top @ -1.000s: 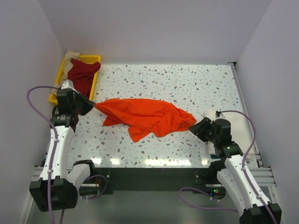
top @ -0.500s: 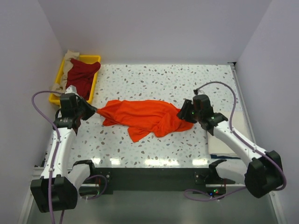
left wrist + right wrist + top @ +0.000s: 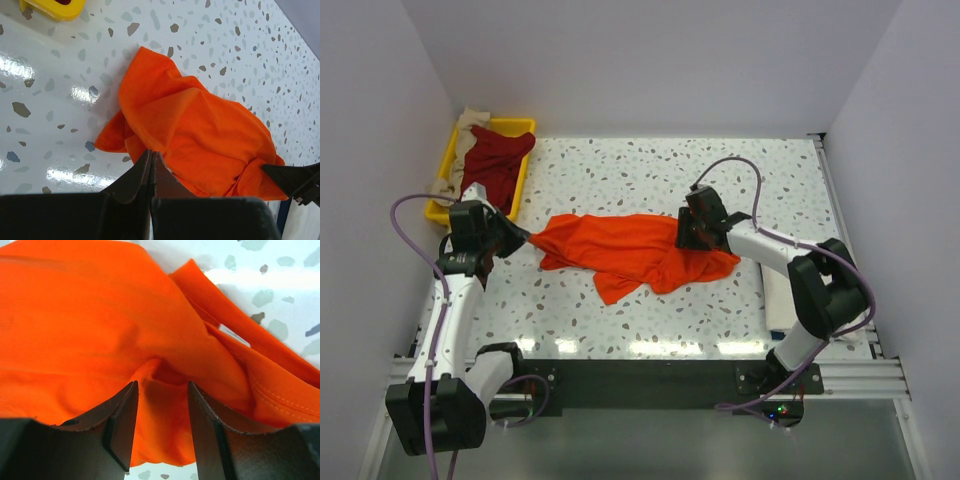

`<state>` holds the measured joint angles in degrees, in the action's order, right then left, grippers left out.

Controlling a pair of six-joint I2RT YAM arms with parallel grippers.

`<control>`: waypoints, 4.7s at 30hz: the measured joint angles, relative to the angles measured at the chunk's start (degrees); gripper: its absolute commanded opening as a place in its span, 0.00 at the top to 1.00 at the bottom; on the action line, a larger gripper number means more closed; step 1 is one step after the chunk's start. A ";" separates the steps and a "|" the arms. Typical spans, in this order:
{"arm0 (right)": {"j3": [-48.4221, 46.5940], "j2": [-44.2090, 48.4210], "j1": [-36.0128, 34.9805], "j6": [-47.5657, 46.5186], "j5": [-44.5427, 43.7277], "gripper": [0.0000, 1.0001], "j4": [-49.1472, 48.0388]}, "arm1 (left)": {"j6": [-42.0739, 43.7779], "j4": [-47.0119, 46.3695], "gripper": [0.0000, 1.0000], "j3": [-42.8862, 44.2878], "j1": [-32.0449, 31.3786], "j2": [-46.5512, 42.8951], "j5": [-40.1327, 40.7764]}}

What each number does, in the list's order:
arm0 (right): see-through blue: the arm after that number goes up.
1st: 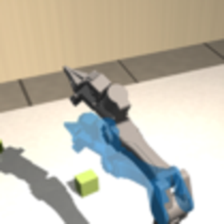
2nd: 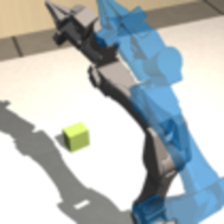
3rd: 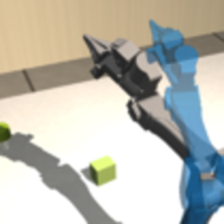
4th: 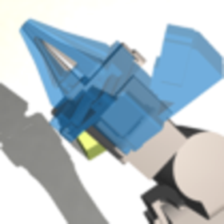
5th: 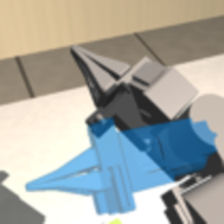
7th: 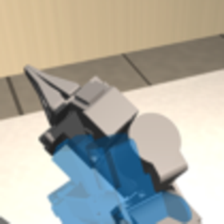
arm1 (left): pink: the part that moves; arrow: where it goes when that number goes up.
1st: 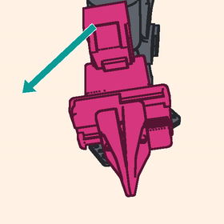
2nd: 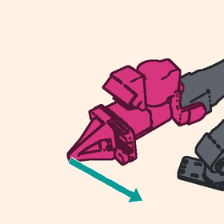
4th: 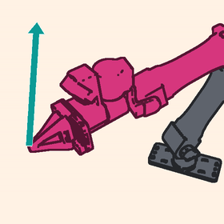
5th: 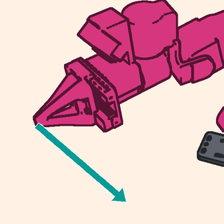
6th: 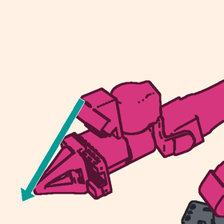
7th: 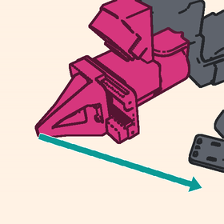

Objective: Fold and stack the t-shirts
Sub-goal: Flatten the tshirt out

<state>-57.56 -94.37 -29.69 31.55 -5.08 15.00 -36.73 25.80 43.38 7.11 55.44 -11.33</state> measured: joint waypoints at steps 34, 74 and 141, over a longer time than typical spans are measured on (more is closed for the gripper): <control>7.67 35.19 -2.45 0.63 0.09 1.00 11.69 | 2.14 -0.04 1.00 -0.07 0.00 0.48 1.16; 31.41 45.42 3.21 22.40 -10.32 0.62 21.62 | 2.40 0.37 1.00 0.66 1.18 0.17 2.10; -56.35 12.90 30.21 10.36 10.21 1.00 33.53 | -1.79 8.57 1.00 57.51 1.40 20.33 -0.83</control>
<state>-113.91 -81.47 0.51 41.91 5.13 48.53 -38.52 34.37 100.88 8.51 75.77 -12.16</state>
